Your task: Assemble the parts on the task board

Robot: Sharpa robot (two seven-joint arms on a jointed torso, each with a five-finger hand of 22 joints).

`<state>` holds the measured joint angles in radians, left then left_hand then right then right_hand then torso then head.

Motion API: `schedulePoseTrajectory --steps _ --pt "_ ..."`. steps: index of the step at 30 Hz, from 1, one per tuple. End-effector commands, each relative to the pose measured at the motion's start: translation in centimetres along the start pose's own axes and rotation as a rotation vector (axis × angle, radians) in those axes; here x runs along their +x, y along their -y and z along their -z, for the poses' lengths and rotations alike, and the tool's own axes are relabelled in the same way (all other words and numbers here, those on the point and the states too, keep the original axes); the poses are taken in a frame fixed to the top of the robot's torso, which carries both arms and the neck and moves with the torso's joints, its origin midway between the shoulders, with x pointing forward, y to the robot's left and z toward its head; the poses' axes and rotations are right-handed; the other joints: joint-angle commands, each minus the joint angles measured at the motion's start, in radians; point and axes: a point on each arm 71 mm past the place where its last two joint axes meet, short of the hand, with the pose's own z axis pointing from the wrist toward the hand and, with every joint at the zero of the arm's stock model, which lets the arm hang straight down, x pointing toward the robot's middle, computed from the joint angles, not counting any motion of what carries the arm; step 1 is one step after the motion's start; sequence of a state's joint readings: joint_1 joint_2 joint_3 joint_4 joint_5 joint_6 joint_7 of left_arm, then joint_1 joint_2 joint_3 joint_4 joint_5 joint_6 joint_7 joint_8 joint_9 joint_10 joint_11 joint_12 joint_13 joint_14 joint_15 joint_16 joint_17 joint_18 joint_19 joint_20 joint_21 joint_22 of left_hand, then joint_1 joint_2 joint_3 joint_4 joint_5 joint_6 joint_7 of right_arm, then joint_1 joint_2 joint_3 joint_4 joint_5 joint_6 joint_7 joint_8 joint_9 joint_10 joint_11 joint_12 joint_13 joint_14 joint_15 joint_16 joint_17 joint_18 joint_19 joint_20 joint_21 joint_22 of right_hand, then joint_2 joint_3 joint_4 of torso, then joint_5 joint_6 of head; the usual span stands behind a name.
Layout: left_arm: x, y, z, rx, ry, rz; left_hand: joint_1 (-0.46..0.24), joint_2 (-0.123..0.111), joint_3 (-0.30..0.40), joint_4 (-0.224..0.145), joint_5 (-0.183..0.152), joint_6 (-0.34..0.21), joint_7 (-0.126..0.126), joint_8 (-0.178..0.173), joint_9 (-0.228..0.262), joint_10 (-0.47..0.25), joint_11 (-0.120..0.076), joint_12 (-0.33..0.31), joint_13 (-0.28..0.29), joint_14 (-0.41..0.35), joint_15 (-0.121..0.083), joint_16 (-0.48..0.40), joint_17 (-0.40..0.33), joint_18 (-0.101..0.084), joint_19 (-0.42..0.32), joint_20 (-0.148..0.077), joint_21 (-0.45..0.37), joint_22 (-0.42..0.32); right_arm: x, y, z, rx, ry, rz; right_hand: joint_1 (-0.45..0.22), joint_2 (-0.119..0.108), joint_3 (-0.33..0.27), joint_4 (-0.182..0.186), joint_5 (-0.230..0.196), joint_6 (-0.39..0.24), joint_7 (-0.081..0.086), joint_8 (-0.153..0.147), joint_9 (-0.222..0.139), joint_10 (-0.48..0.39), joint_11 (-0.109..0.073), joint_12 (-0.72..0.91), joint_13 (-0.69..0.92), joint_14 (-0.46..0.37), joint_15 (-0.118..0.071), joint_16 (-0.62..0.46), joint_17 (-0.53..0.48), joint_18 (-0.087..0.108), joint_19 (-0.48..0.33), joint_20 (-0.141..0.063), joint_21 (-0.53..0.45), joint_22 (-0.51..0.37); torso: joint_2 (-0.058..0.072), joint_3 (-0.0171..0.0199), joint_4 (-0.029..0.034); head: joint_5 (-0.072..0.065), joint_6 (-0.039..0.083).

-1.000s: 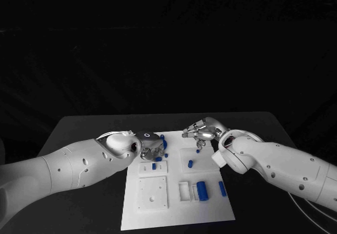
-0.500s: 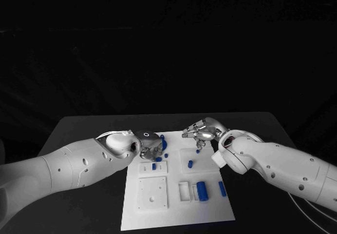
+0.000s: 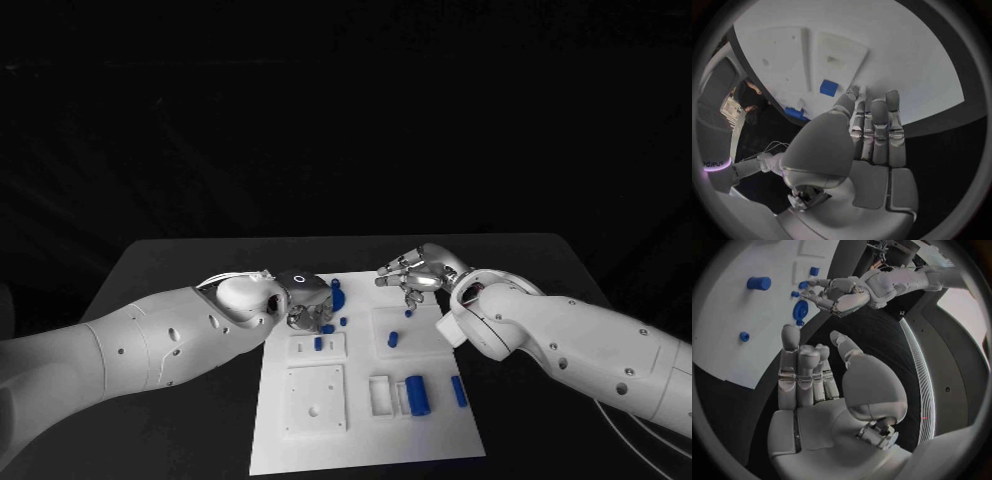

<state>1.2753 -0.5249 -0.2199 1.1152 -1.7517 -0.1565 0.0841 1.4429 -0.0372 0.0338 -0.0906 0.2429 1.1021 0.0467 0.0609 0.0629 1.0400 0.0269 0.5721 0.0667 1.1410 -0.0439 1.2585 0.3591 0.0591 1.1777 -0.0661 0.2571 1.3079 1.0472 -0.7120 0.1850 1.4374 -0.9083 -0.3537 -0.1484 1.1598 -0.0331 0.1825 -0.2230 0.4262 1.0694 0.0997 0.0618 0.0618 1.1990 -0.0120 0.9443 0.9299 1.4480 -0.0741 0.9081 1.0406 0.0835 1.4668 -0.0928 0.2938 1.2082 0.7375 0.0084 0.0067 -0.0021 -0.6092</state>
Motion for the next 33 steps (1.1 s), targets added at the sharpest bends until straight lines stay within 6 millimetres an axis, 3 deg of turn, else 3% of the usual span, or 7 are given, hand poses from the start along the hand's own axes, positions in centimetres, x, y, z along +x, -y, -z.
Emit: schedulePoseTrajectory --steps 1,7,10,17,21,24,33 --pt "0.7 0.0 0.2 -0.012 -0.001 0.015 0.016 0.000 0.019 -0.006 0.014 -0.005 0.010 0.001 0.000 0.009 0.000 -0.012 -0.002 0.003 -0.001 -0.001 -0.002 -0.016 0.003 -0.001 0.001 0.023 0.2 -0.3 -0.1 -0.038 -0.017 0.061 0.012 0.000 0.004 -0.014 0.001 0.008 0.000 0.000 0.001 0.001 0.000 -0.003 0.001 0.002 -0.005 -0.001 0.002 0.004 0.035 -0.007 0.001 0.002 -0.001 -0.0008 0.0004 0.007 0.001" --pt "-0.2 -0.4 0.6 -0.021 0.058 0.093 0.006 -0.017 0.084 -0.024 0.019 -0.005 0.024 0.001 0.000 0.027 0.009 -0.078 -0.003 0.003 0.004 -0.030 -0.014 -0.009 -0.015 0.002 0.027 0.023 0.8 -0.7 -0.4 -0.088 -0.050 0.180 0.011 0.005 0.020 -0.050 -0.006 0.011 0.000 0.000 0.001 0.005 0.000 0.005 0.009 0.004 -0.005 0.014 0.015 0.004 0.036 -0.007 0.020 0.013 -0.002 -0.0010 0.0038 0.015 0.001" --pt "-1.2 -1.0 1.0 -0.037 0.099 0.204 -0.007 -0.031 0.105 -0.026 0.018 -0.011 0.028 0.001 0.000 0.025 0.021 -0.144 -0.005 -0.011 0.013 -0.093 -0.041 -0.005 -0.036 0.011 0.017 0.018 1.4 -1.1 -0.8 -0.126 -0.082 0.274 0.014 0.008 0.026 -0.057 -0.012 0.015 -0.001 0.000 0.001 0.008 -0.001 0.014 0.018 0.005 -0.005 0.027 0.027 0.004 0.037 -0.007 0.036 0.022 -0.002 -0.0002 0.0009 0.029 0.003" --pt "-3.6 -2.6 2.3 -0.089 0.198 0.504 -0.010 -0.029 0.137 -0.038 0.043 -0.002 0.055 0.002 0.000 0.088 0.030 -0.241 -0.006 -0.015 0.029 -0.264 -0.110 0.001 -0.074 0.029 -0.044 0.001 2.5 -2.6 -2.0 -0.198 -0.135 0.474 0.024 0.009 0.044 -0.059 -0.028 0.032 -0.004 0.000 0.001 0.011 -0.003 0.021 0.028 0.005 -0.006 0.038 0.038 0.003 0.035 -0.008 0.045 0.033 -0.002 -0.0008 0.0056 0.049 0.004" --pt "-5.0 -3.7 3.5 -0.127 0.259 0.668 -0.005 -0.020 0.153 -0.048 0.055 0.018 0.071 0.004 0.001 0.130 0.030 -0.267 -0.007 -0.022 0.034 -0.358 -0.147 -0.003 -0.096 0.033 -0.076 -0.012 3.3 -3.7 -2.7 -0.233 -0.158 0.582 0.026 0.006 0.066 -0.060 -0.038 0.044 -0.008 -0.001 0.001 0.016 -0.005 0.027 0.036 0.006 -0.007 0.045 0.045 0.000 0.038 -0.009 0.073 0.049 -0.004 -0.0027 0.0137 0.059 0.003" --pt "-5.9 -4.7 4.6 -0.157 0.296 0.754 -0.012 -0.017 0.161 -0.059 0.055 0.032 0.068 0.002 0.001 0.174 0.024 -0.322 -0.007 0.027 0.034 -0.474 -0.184 -0.006 -0.087 0.034 -0.115 -0.034 4.0 -4.4 -3.3 -0.259 -0.167 0.659 0.030 0.009 0.081 -0.060 -0.048 0.059 -0.012 0.001 0.001 0.023 -0.007 0.039 0.049 0.008 -0.007 0.057 0.054 -0.001 0.038 -0.009 0.092 0.060 -0.004 -0.0047 0.0186 0.069 0.001" --pt "-7.0 -6.0 7.3 -0.221 0.387 0.921 -0.015 -0.005 0.146 -0.064 0.055 0.040 0.065 0.003 0.001 0.222 0.016 -0.376 -0.005 0.064 0.030 -0.541 -0.159 -0.012 -0.055 0.028 -0.164 -0.039 6.8 -5.4 -4.5 -0.325 -0.186 0.853 0.037 -0.005 0.148 -0.061 -0.079 0.082 -0.016 0.000 0.001 0.041 -0.007 0.070 0.087 0.012 -0.002 0.082 0.073 -0.006 0.038 -0.005 0.137 0.096 0.004 -0.0167 0.0458 0.082 -0.004"
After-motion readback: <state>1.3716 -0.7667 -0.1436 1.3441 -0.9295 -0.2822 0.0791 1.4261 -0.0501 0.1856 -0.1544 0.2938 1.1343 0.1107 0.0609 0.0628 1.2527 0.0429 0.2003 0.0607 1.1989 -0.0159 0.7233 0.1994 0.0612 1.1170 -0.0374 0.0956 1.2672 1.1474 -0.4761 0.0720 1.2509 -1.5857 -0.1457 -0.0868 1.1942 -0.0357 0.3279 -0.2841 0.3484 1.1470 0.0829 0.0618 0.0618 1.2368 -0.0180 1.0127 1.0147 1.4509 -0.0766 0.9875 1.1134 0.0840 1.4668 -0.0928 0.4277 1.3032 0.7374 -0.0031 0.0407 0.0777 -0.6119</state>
